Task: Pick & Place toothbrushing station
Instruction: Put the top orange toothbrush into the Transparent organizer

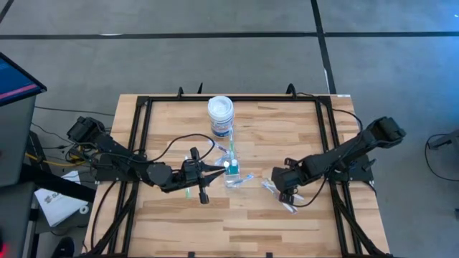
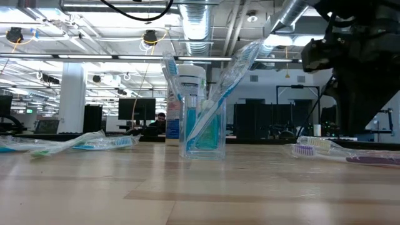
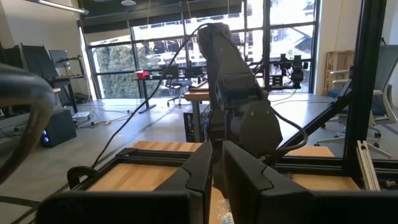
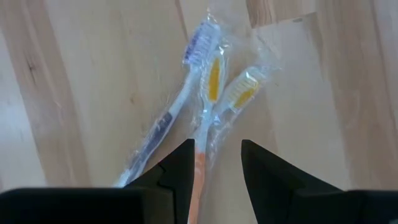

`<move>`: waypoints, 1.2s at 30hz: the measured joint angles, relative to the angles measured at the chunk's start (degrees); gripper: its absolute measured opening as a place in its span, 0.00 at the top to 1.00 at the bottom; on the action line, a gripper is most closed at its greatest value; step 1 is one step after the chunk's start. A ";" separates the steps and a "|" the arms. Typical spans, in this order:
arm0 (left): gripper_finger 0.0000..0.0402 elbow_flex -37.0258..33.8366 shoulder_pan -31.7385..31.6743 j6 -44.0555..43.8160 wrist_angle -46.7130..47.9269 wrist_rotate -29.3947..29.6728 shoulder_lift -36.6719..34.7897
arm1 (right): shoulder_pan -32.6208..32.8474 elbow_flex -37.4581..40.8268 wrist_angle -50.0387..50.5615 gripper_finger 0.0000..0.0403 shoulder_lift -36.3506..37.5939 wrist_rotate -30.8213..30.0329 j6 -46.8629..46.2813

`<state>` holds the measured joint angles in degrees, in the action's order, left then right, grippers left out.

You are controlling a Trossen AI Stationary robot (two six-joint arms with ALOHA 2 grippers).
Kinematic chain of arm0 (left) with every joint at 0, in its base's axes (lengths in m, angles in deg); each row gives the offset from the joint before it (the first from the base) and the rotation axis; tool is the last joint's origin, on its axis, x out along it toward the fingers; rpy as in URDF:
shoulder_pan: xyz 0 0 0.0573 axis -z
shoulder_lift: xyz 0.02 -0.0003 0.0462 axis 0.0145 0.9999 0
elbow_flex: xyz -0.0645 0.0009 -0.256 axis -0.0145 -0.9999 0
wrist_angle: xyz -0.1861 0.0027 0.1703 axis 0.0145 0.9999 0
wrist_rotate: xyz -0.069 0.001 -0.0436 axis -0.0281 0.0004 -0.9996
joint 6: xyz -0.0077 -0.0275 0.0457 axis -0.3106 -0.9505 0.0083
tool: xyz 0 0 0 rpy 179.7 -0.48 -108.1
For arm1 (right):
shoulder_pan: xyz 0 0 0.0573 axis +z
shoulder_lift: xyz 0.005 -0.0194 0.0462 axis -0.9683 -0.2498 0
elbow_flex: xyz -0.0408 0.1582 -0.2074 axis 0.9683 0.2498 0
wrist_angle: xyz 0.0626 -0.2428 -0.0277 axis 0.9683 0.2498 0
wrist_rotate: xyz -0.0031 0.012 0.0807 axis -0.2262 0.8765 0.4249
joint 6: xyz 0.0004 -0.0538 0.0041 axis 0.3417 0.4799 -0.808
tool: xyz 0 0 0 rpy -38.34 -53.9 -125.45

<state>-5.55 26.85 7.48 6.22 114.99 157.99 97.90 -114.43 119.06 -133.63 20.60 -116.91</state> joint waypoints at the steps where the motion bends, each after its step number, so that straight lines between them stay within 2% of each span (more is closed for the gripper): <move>1: 0.93 0.00 0.00 0.00 -0.01 0.01 0.00 | 0.00 0.87 -1.39 0.69 0.00 0.11 -0.06; 6: 0.93 0.00 0.00 0.00 0.01 0.04 0.00 | 0.00 4.50 -4.52 0.70 0.00 2.96 -1.89; 11: 0.93 0.00 0.00 -0.02 0.01 0.24 0.00 | 0.05 5.81 -5.87 0.69 0.00 3.17 -2.84; 14: 0.93 0.00 0.00 0.00 0.01 0.22 0.00 | 0.07 7.72 -10.62 0.70 0.00 4.15 -3.31; 18: 0.93 0.00 0.00 0.00 0.01 0.21 0.00 | 0.07 8.25 -10.23 0.71 0.02 4.54 -3.89; 22: 0.93 0.00 0.00 0.00 0.01 0.17 0.00 | 0.07 8.25 -10.51 0.78 0.02 4.51 -3.89; 27: 0.93 0.00 0.00 0.00 0.01 0.15 0.00 | 0.07 8.23 -10.49 0.96 0.08 4.67 -3.70; 36: 0.93 0.00 0.00 0.00 0.01 -0.04 0.00 | 0.06 8.16 -10.66 1.00 1.17 5.16 -3.87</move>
<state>-5.55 26.85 7.48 6.23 114.95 157.99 97.97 -106.26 108.41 -132.46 25.76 -120.77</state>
